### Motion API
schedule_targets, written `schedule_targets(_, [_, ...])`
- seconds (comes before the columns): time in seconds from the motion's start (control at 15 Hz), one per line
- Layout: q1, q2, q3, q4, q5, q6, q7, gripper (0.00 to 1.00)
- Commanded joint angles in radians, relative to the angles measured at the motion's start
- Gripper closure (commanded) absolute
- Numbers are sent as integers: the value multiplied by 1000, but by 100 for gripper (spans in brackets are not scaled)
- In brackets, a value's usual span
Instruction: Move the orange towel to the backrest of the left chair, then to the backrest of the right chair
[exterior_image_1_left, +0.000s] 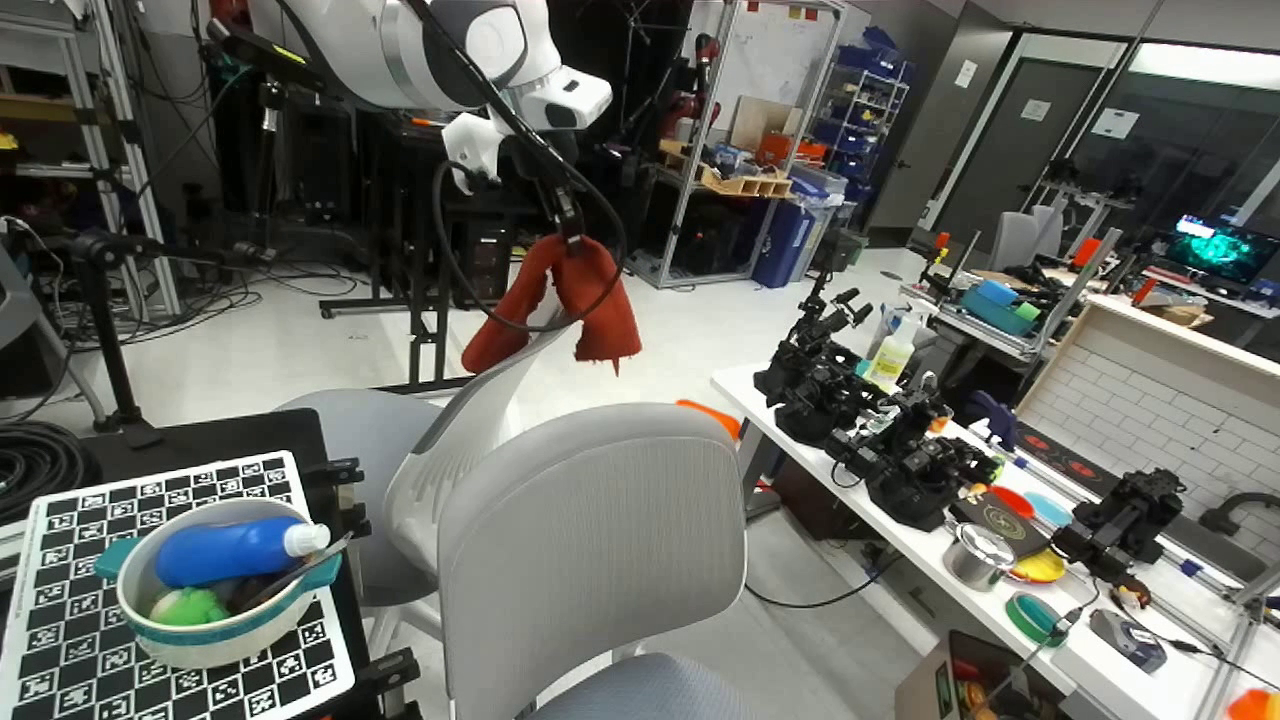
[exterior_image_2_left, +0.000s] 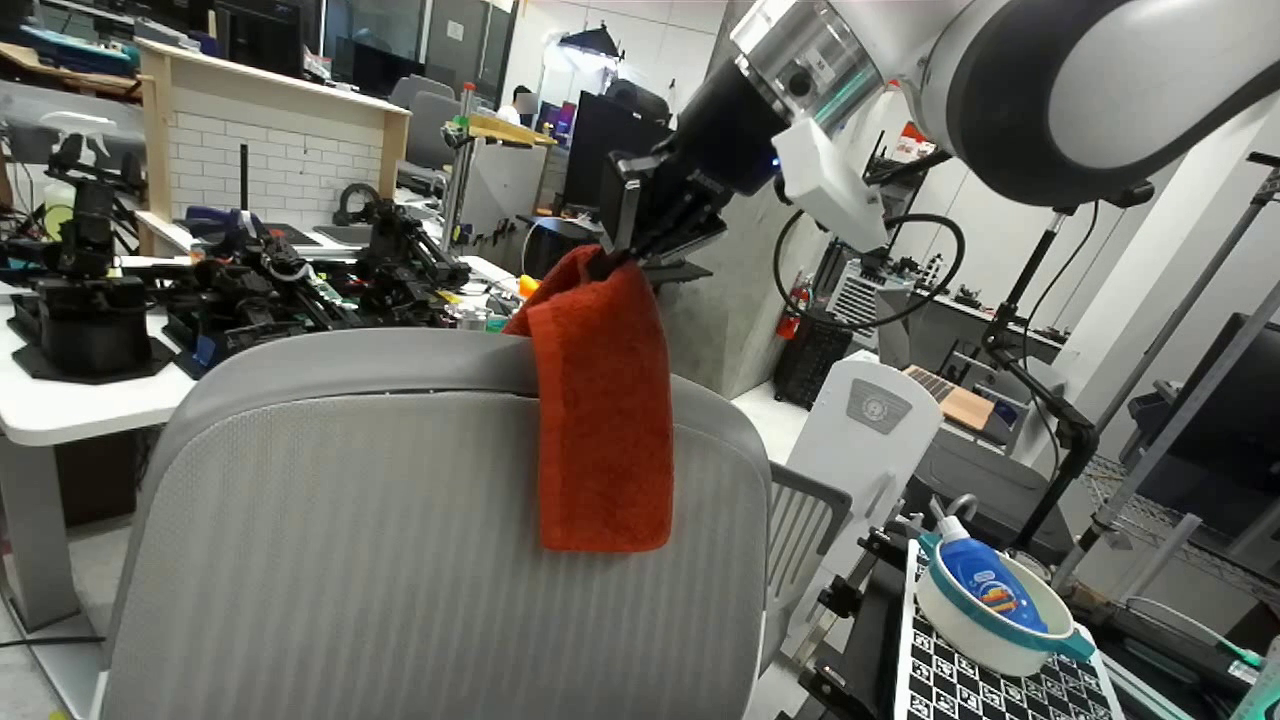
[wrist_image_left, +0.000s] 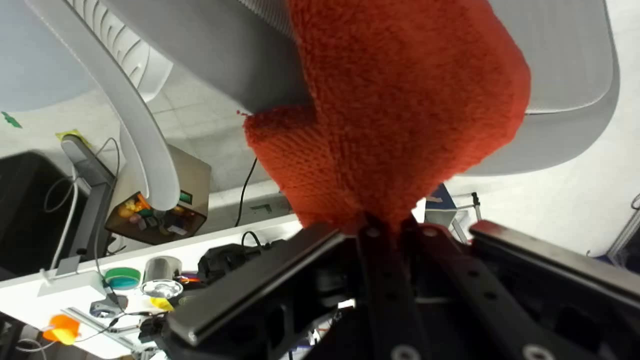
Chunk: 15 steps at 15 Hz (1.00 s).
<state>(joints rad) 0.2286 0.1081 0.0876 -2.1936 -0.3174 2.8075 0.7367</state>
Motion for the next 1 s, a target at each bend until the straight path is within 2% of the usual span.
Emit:
schedule_targets(0.0, [-30, 7, -28, 38, -29, 59, -53, 98])
schedule_targets(0.4, [-88, 57, -15, 158, 83, 33, -191, 98])
schedule_targets(0.93, [-76, 119, 27, 204, 154, 15, -225, 98])
